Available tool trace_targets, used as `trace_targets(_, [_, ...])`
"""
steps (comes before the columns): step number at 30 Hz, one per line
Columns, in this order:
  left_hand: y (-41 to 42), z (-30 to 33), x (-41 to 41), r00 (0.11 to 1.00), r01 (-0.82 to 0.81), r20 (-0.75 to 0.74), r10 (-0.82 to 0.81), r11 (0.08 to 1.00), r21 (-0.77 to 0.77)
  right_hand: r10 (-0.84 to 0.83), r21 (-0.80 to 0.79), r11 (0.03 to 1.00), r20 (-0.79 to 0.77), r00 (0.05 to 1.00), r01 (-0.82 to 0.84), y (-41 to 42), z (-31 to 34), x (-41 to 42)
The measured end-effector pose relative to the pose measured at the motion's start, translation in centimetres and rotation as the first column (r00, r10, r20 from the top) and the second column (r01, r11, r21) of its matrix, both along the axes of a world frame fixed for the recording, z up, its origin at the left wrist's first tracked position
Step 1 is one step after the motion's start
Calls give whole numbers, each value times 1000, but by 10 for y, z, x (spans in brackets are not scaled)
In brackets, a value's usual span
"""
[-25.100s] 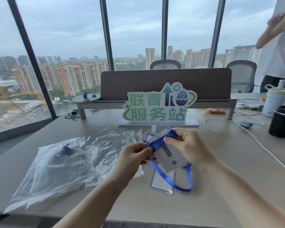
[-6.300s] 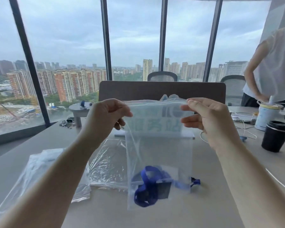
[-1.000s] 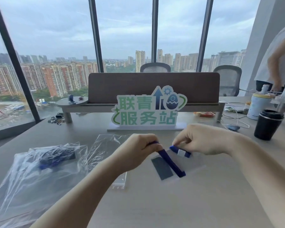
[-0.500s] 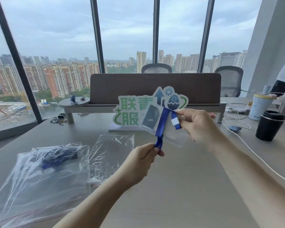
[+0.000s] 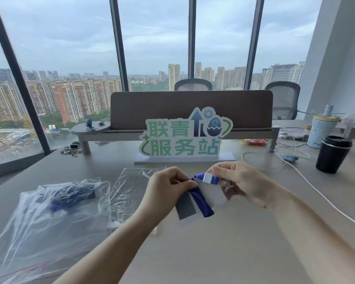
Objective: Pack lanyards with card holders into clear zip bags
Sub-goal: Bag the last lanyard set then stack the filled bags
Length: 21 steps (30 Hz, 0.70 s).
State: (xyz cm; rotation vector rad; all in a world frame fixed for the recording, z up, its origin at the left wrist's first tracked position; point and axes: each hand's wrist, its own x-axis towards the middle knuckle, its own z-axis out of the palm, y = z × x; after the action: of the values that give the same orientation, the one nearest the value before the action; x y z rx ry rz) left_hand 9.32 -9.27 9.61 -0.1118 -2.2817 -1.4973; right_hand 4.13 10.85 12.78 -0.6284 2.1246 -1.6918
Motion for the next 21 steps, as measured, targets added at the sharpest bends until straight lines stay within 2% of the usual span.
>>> trace_targets(1, [-1,-2,-2,999,-36,-5,37,997,63,-48,-162,985,108,993,65,-1,-9,1])
trace_targets(2, [-3,-3,-4,998,-64,-13,66,992,113,-59,-244,965,174,983,101,-2,-19,2])
trace_targets(5, [-4,-8,-7,991,-122,-23,128,976,182,-3,-255,965,191,982,53,-15,-44,14])
trace_targets(8, [-2,-15,-7,988,-151,-14,155,978,147,-89,-373,911,242,966,177,-32,-56,19])
trace_targets(11, [-15,-20,-8,993,-45,114,18,970,241,-198,-322,911,208,958,258,-39,-61,17])
trace_targets(12, [-26,-24,-8,985,-17,172,-21,976,217,-240,-281,916,192,952,288,-37,-63,15])
trace_targets(13, [-42,-31,-8,975,-5,224,-16,996,92,-276,-247,917,175,945,313,-35,-64,13])
trace_targets(14, [-62,-39,-7,961,9,274,34,988,-152,-301,-225,916,161,940,331,-31,-65,11])
trace_targets(15, [-82,-47,-6,938,51,328,114,889,-455,-317,-212,915,151,937,343,-27,-67,10])
trace_targets(16, [-102,-55,-3,909,131,369,192,709,-693,-326,-205,914,147,934,351,-24,-68,10])
trace_targets(17, [-119,-62,1,881,213,399,255,539,-815,-332,-200,913,148,932,357,-22,-69,9])
trace_targets(18, [-132,-66,5,858,267,422,294,445,-854,-338,-195,911,153,928,364,-21,-70,9])
trace_targets(21, [-152,-69,10,869,299,403,288,343,-890,-332,-188,913,174,927,362,-22,-74,10])
